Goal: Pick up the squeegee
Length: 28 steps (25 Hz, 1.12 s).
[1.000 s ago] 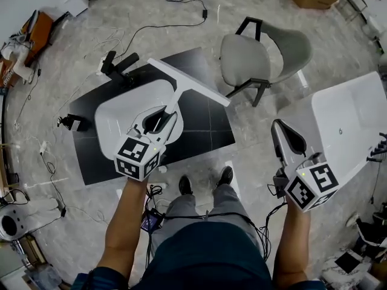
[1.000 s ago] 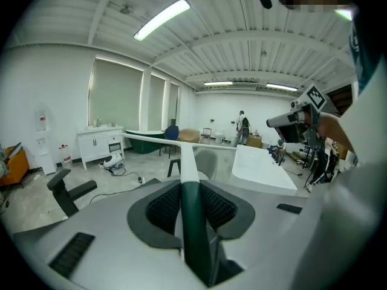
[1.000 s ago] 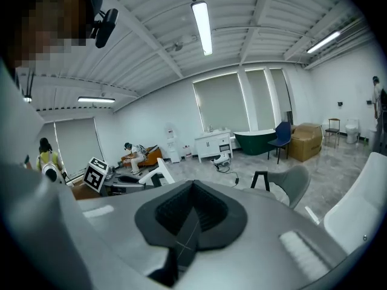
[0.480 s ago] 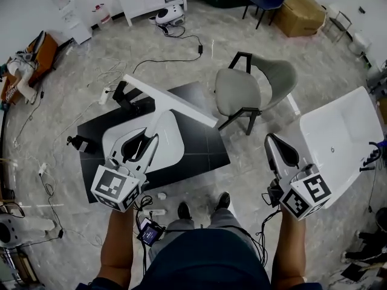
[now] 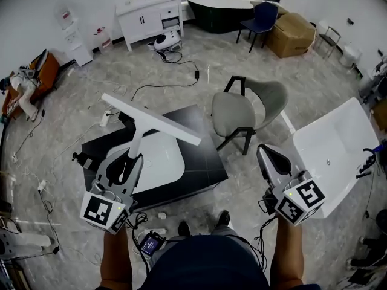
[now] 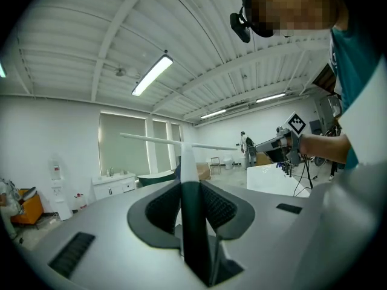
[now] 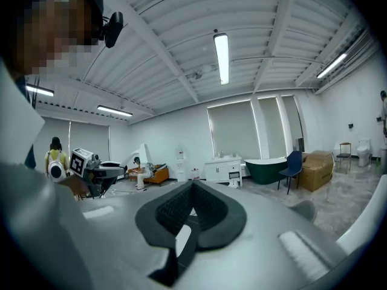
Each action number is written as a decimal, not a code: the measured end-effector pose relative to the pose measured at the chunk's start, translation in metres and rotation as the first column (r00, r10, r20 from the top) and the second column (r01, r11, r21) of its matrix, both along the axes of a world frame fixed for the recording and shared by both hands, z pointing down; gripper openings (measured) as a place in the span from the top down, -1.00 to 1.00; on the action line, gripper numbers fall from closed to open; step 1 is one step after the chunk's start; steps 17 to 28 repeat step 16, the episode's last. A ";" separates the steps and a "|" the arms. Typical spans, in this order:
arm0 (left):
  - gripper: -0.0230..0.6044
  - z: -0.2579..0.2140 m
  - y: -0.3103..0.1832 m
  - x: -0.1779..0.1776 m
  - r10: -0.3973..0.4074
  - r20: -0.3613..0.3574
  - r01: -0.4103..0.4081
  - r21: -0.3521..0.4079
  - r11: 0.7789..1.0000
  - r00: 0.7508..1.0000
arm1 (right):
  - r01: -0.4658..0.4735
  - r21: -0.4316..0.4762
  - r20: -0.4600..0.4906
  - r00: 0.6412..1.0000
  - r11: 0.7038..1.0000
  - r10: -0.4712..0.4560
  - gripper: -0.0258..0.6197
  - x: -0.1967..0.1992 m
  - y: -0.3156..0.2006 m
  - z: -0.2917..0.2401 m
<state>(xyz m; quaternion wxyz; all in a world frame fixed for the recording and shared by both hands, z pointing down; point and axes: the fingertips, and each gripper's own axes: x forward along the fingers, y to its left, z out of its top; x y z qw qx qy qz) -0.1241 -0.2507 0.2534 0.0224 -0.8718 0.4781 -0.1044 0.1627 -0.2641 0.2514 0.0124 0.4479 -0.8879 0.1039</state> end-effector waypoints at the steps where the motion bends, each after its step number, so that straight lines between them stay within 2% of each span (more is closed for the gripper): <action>1: 0.62 -0.002 0.003 -0.002 -0.002 -0.001 0.002 0.006 1.000 1.000 | 0.001 0.005 -0.001 1.000 1.000 -0.001 0.90 -0.001 0.002 -0.002; 8: 0.62 -0.007 0.011 -0.008 -0.013 -0.011 0.014 0.029 0.999 1.000 | 0.000 0.034 -0.012 1.000 0.999 0.000 0.90 -0.003 0.007 -0.009; 28: 0.62 -0.005 0.013 -0.012 -0.032 -0.029 0.033 0.015 0.999 0.999 | 0.002 0.048 -0.021 1.000 0.999 -0.001 0.90 -0.007 0.006 -0.010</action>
